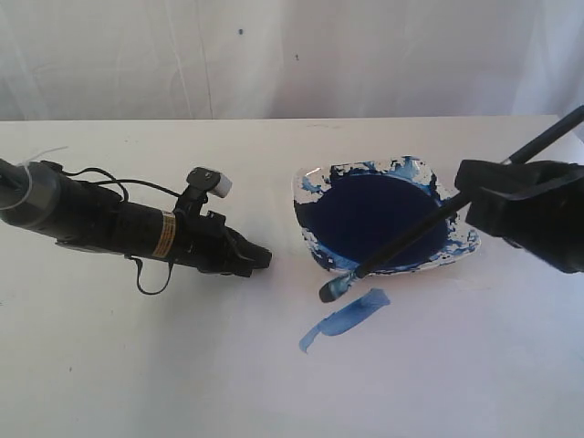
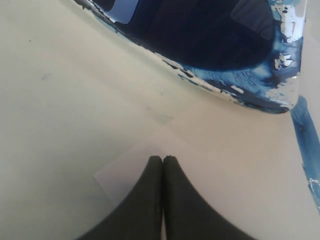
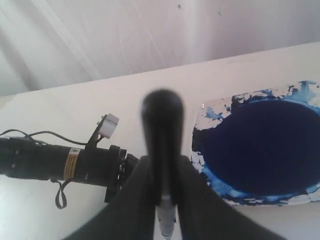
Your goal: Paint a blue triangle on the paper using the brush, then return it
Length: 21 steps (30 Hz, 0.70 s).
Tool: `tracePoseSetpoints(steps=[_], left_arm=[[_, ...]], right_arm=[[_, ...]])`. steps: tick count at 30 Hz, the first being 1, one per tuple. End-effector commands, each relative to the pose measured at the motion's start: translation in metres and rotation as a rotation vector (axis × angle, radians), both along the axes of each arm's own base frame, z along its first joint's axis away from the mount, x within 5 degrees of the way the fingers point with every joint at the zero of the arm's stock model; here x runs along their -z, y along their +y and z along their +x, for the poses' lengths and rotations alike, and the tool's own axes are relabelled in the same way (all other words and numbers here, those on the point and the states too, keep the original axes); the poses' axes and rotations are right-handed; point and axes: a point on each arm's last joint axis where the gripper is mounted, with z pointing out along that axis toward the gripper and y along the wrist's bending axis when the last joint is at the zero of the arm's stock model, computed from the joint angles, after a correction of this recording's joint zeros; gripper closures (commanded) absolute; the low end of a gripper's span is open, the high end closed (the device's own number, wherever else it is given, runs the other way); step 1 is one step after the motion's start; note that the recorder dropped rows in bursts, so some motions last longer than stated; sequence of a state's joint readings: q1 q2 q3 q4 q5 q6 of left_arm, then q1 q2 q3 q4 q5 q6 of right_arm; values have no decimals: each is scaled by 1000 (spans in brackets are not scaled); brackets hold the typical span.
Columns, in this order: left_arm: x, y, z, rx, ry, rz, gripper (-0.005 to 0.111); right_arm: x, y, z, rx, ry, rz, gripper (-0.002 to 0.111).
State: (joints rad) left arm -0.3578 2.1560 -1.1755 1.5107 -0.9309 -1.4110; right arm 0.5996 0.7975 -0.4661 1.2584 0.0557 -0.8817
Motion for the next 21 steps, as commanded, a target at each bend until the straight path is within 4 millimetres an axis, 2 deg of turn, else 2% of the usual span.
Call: tracePoseSetpoints(steps=[1,7,21], left_arm=[[2,1,1,-10,-14,42,107],[2,1,1,-10,-14,42,107],[2,1,1,-10,-14,42,107]], right_arm=[[12,8,7,-34,58,-48,106],[32,16,20,-30,153,-101,106],[34,16,22,-2,179,-72,106]])
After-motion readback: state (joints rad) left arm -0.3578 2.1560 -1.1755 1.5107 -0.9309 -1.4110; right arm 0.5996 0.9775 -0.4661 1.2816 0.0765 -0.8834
